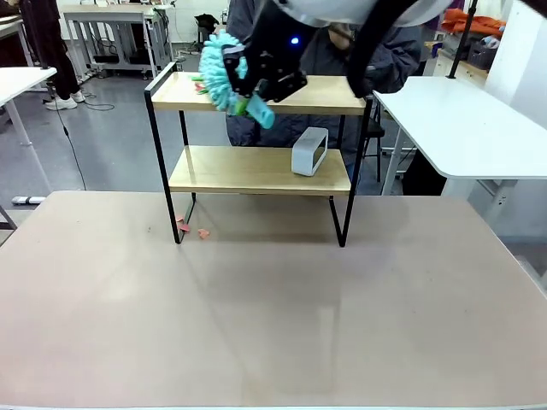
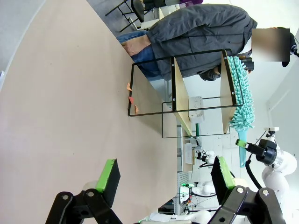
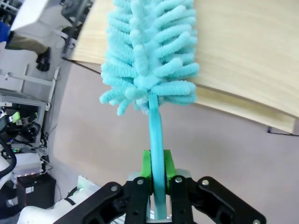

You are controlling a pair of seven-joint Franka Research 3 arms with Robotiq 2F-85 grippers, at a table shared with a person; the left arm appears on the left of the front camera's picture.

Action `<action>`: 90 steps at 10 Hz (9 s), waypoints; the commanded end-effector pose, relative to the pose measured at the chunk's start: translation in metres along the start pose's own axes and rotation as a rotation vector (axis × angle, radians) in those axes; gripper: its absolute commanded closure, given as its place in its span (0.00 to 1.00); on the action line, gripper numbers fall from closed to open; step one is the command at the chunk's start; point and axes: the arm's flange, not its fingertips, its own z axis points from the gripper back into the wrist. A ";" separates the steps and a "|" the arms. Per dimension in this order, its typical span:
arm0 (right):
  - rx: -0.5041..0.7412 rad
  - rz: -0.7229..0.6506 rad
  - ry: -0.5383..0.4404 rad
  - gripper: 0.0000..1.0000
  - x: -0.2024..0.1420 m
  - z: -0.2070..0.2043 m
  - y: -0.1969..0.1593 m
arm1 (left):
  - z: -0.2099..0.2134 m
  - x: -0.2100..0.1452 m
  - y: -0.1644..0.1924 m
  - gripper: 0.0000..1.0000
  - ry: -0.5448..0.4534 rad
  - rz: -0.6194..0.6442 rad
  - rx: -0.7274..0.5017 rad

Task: Clean the shelf.
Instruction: Clean the remaining tier of the Shelf with the Duster once objects are removed.

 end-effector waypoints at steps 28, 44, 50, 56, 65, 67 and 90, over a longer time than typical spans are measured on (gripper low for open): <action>1.253 -0.122 0.427 1.00 -0.256 0.082 -0.476 | -0.003 -0.005 -0.001 0.00 -0.012 -0.021 -0.023; 0.904 -0.072 0.160 0.88 -0.149 0.137 -0.305 | -0.003 -0.005 -0.001 0.00 -0.012 -0.021 -0.023; 0.628 -0.076 0.102 0.88 -0.103 0.103 -0.194 | -0.003 -0.005 -0.001 0.00 -0.012 -0.021 -0.023; 0.374 -0.238 0.031 0.88 -0.070 0.092 -0.139 | -0.003 -0.005 -0.001 0.00 -0.012 -0.021 -0.023; 0.425 0.043 0.257 0.88 -0.020 0.038 -0.024 | -0.003 -0.005 -0.001 0.00 -0.012 -0.021 -0.023; 0.495 0.091 0.307 0.88 -0.017 0.034 -0.019 | -0.003 -0.005 -0.001 0.00 -0.012 -0.021 -0.023; 1.046 -0.112 -0.106 0.88 -0.190 0.142 -0.389 | -0.003 -0.005 -0.001 0.00 -0.012 -0.021 -0.023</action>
